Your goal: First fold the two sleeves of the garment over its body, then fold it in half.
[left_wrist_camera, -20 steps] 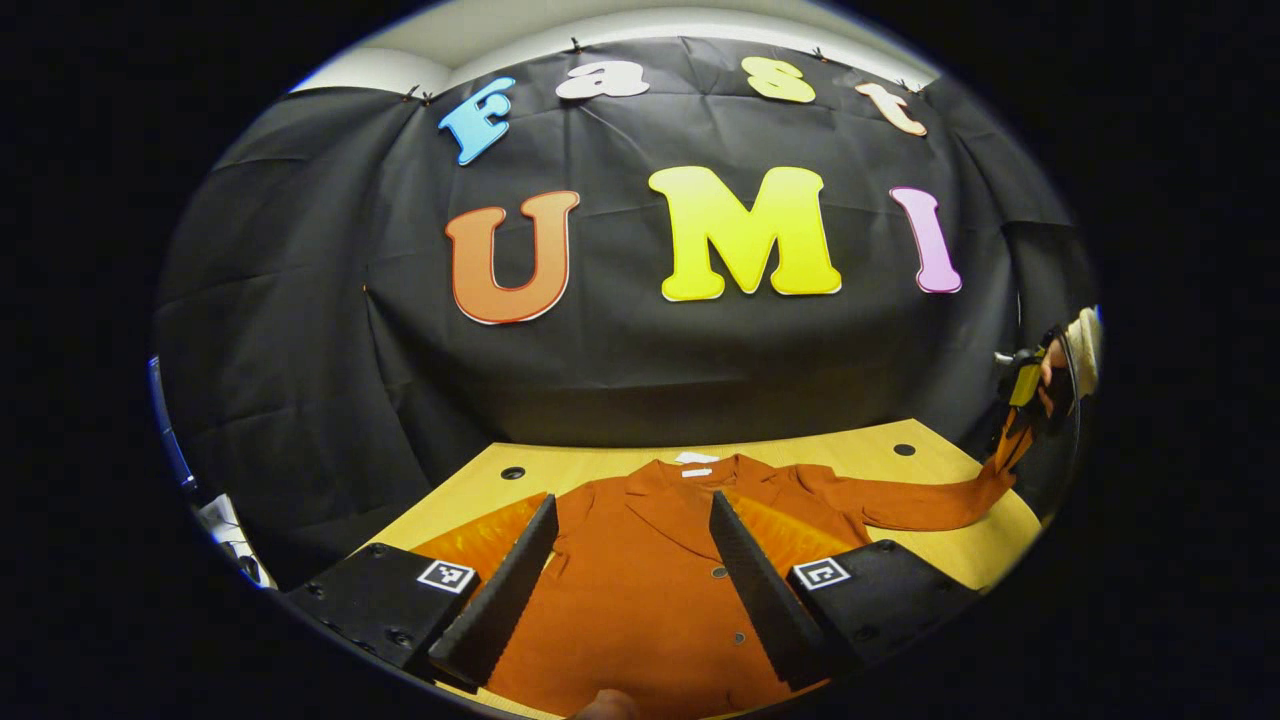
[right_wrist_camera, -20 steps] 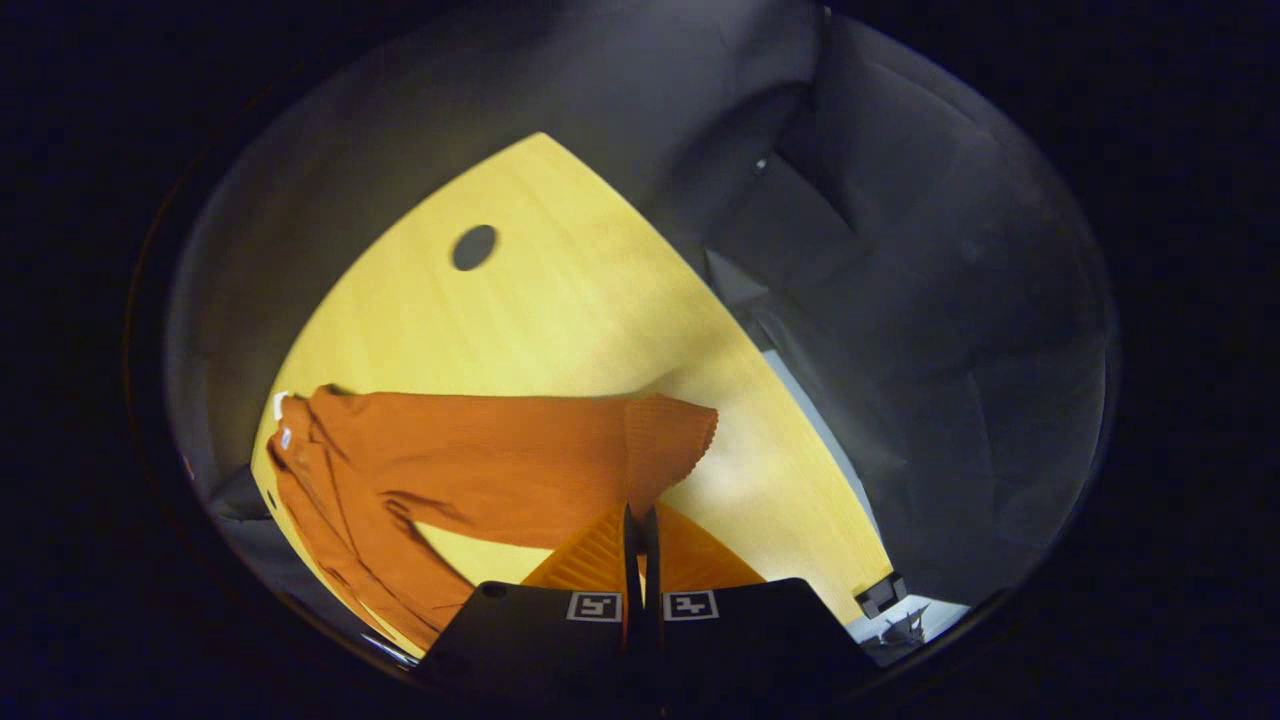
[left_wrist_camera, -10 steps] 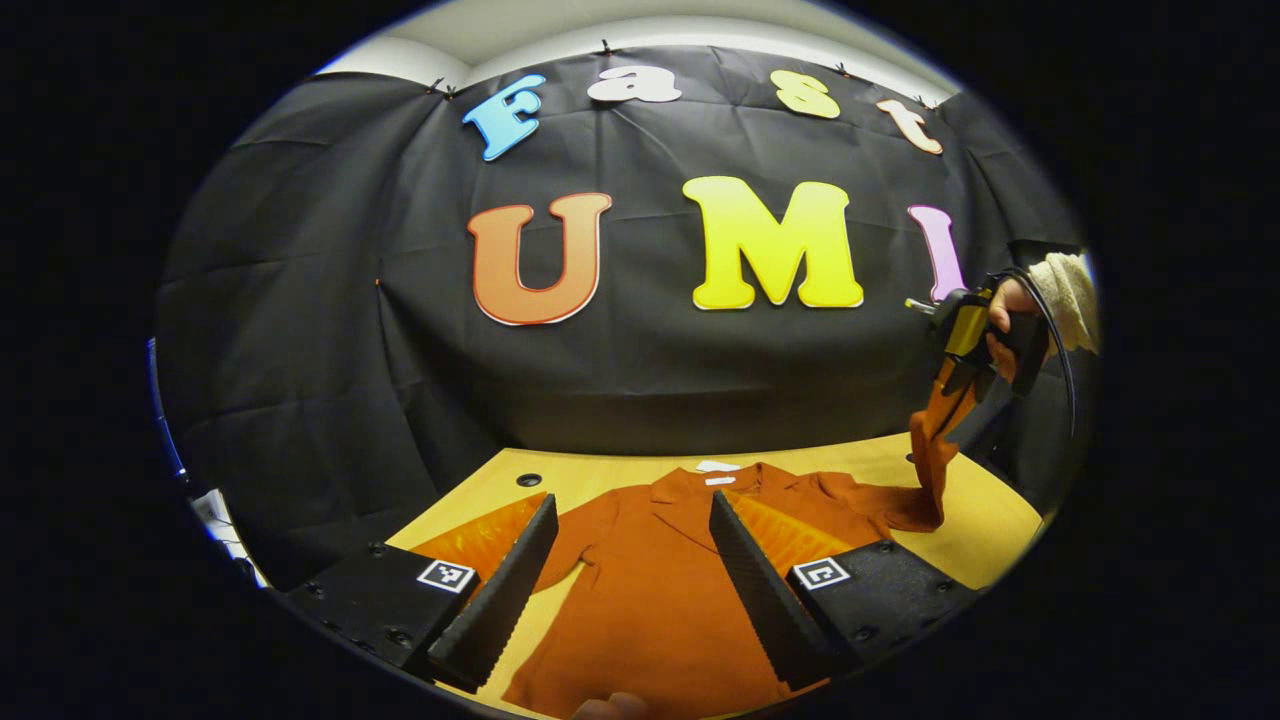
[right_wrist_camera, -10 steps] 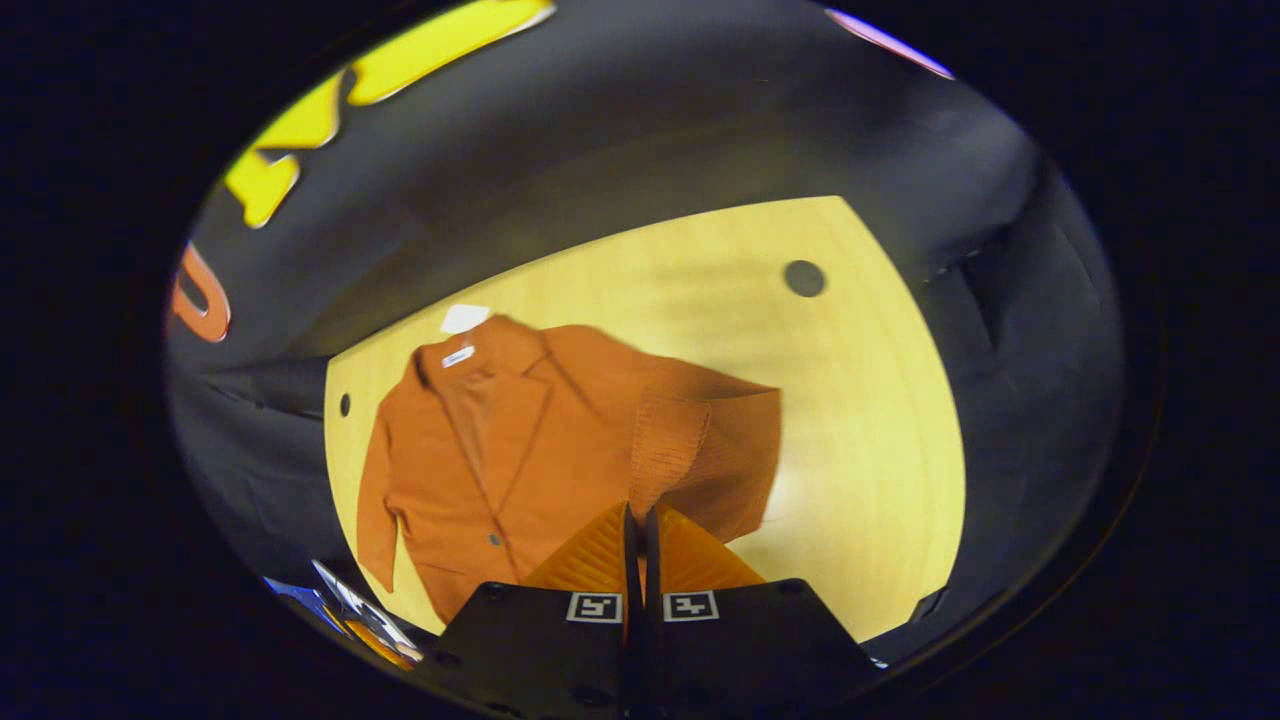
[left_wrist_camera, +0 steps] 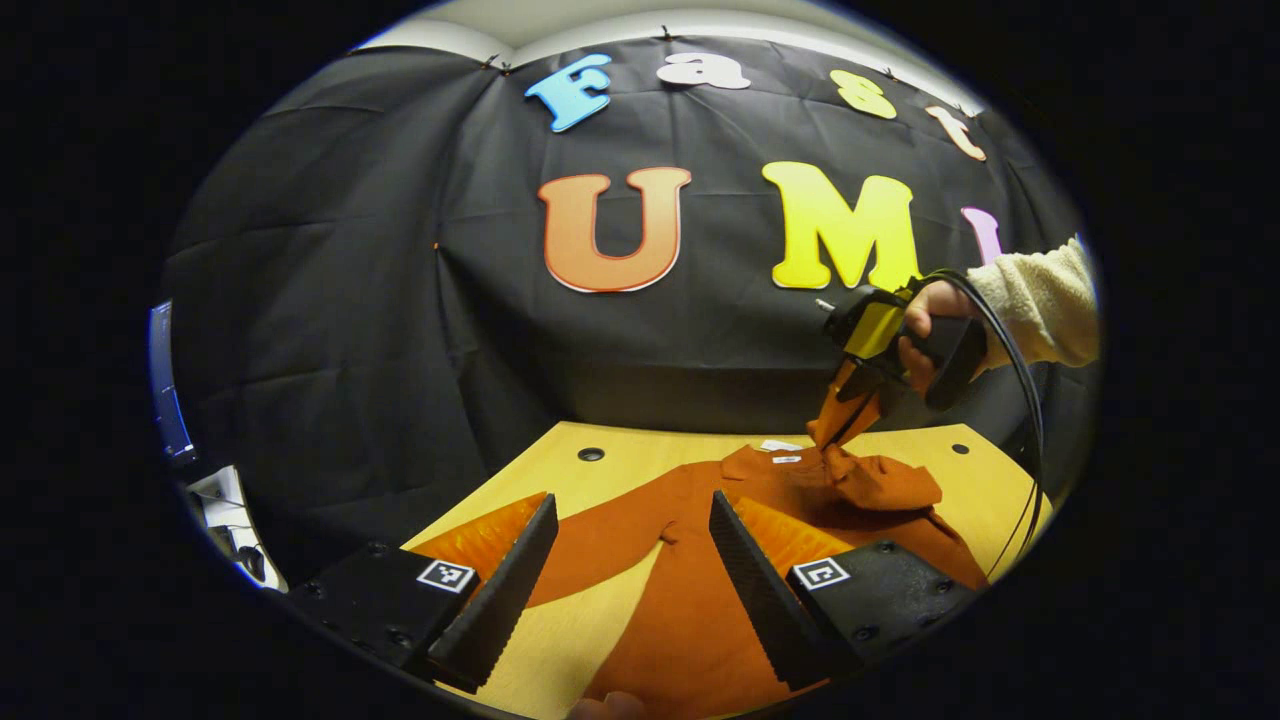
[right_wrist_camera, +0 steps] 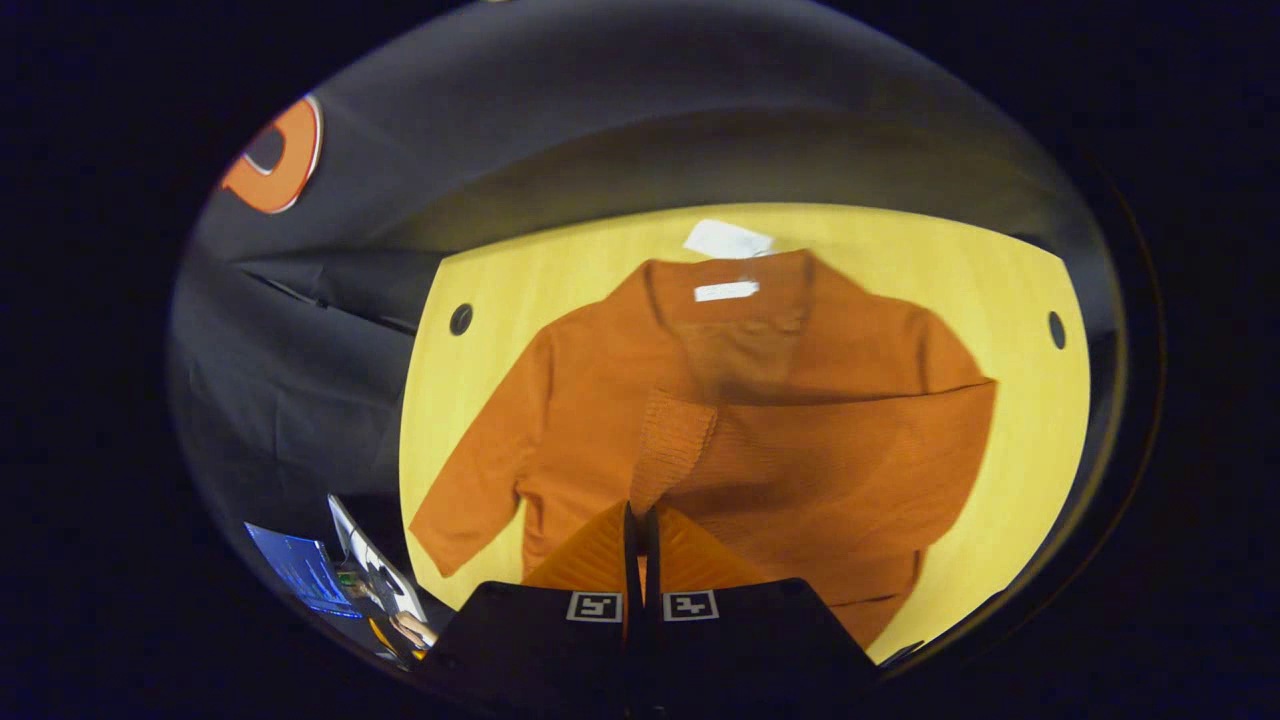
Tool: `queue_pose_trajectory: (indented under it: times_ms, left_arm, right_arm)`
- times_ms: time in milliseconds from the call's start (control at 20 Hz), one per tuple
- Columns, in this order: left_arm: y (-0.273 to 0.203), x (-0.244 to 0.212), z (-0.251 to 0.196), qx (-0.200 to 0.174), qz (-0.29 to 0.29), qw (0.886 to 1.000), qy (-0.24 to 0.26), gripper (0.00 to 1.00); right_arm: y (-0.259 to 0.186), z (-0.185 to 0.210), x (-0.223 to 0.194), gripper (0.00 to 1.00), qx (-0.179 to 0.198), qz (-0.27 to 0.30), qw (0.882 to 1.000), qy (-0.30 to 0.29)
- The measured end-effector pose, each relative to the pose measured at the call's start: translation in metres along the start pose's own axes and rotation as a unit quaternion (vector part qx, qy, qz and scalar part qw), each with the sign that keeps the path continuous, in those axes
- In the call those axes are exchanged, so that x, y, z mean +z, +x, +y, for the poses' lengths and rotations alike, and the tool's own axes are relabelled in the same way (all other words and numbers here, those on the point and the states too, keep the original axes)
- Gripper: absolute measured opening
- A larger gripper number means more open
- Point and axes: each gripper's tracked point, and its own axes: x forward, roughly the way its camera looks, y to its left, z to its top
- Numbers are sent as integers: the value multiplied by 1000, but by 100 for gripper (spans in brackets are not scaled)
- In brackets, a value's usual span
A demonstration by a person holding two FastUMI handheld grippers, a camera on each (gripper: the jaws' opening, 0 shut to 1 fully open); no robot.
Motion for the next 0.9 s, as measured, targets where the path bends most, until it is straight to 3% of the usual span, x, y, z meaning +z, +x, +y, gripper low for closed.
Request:
queue_pose_trajectory:
  times_ms: [250,400,650,900]
  left_arm:
    - [0,-17,22,24,20,999,-16,99]
    - [-3,-31,29,39,33,998,-22,99]
    - [-12,-38,22,33,39,999,-15,99]
    - [-15,-44,15,21,47,998,-32,99]
  right_arm:
    - [79,46,6,1,4,15,1000,-3]
    - [118,48,8,0,-5,21,1000,7]
    - [132,55,9,1,-4,19,1000,-3]
    - [123,69,12,5,34,8,999,-21]
